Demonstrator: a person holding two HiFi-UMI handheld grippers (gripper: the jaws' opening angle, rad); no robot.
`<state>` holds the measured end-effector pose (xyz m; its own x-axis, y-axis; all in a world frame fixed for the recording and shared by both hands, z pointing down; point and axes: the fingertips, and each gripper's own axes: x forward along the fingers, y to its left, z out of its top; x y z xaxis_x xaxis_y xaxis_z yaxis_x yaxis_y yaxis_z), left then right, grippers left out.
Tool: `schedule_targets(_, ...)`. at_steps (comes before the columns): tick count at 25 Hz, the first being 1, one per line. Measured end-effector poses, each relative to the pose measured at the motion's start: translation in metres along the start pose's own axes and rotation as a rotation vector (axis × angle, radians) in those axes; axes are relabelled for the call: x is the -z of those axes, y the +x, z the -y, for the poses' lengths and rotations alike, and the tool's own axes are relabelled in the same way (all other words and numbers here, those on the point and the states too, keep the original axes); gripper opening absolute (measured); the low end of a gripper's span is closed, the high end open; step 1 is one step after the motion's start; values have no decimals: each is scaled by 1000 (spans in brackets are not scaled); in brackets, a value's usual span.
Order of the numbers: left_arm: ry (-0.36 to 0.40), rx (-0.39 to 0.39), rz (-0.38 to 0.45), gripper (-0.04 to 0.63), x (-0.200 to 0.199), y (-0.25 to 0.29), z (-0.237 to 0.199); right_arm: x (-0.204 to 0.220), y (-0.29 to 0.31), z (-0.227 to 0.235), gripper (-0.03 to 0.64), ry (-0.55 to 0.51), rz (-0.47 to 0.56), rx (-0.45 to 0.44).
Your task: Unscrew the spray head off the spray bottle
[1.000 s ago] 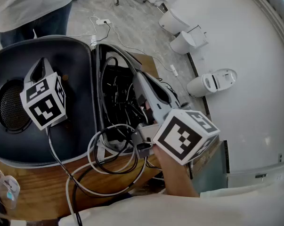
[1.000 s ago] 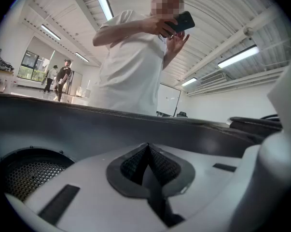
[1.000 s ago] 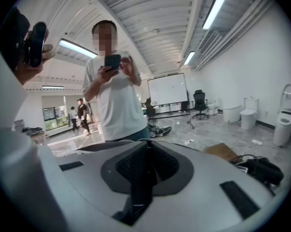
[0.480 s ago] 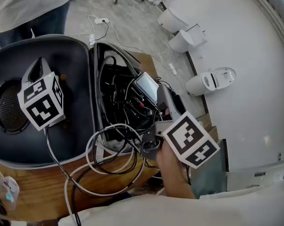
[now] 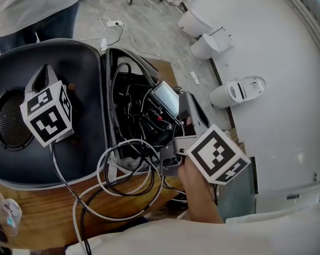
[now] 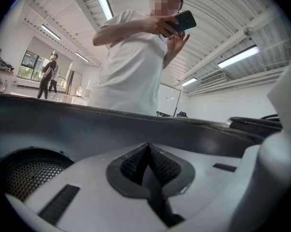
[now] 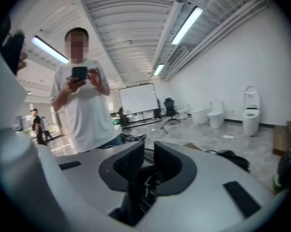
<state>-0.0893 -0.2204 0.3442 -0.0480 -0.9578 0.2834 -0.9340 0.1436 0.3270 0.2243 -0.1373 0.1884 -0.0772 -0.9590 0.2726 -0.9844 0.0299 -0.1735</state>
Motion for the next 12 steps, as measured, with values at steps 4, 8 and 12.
schedule_targets(4, -1, 1, 1, -2, 0, 0, 0, -9, 11, -76, 247, -162, 15, -381)
schedule_targets(8, -1, 0, 0, -3, 1, 0, 0, -6, -3, -142, 304, -254, 6, -714)
schedule_targets(12, 0, 0, 0, -2, 1, 1, 1, 4, -22, -175, 282, -308, -26, -857)
